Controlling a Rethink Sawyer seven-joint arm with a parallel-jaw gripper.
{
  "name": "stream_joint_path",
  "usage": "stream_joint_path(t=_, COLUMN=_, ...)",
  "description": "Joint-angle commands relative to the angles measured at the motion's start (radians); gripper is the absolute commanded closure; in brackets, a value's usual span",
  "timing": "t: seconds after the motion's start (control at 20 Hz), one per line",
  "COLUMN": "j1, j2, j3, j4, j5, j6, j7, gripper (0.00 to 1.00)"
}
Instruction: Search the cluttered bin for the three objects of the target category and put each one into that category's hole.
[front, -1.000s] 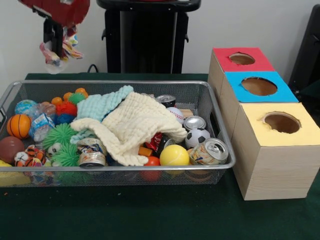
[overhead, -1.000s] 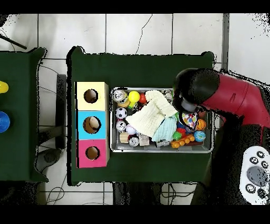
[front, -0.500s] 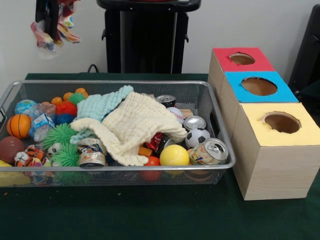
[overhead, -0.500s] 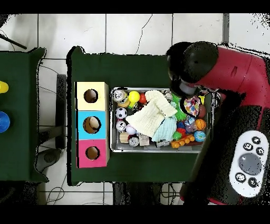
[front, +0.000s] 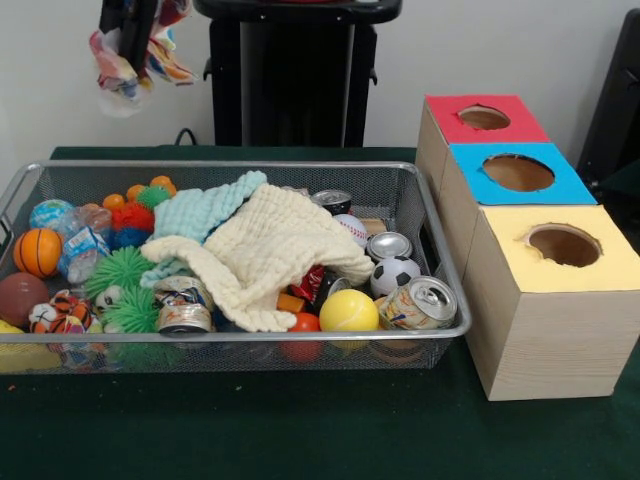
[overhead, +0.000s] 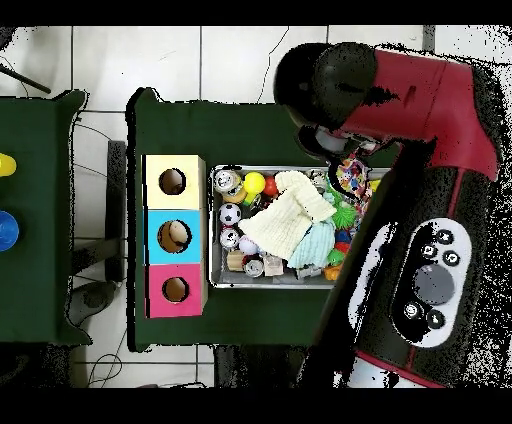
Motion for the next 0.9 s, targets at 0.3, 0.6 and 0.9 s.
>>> stream_joint_path(t=0.3, j1=0.061, j2=0.078, j3=-0.029, j4=-0.031, j5=0.012, j6=0.088, j7=0.332, gripper=1.00)
stream_joint_path(t=0.6, j1=0.098, j2=0.087, j3=-0.041, j4=-0.023, j5=0.028, j6=0.079, j7=0.375, gripper=1.00)
stream_joint_path(t=0.9, j1=0.118, j2=0.097, j3=-0.055, j4=-0.033, j5=0.046, j6=0.095, j7=0.415, gripper=1.00)
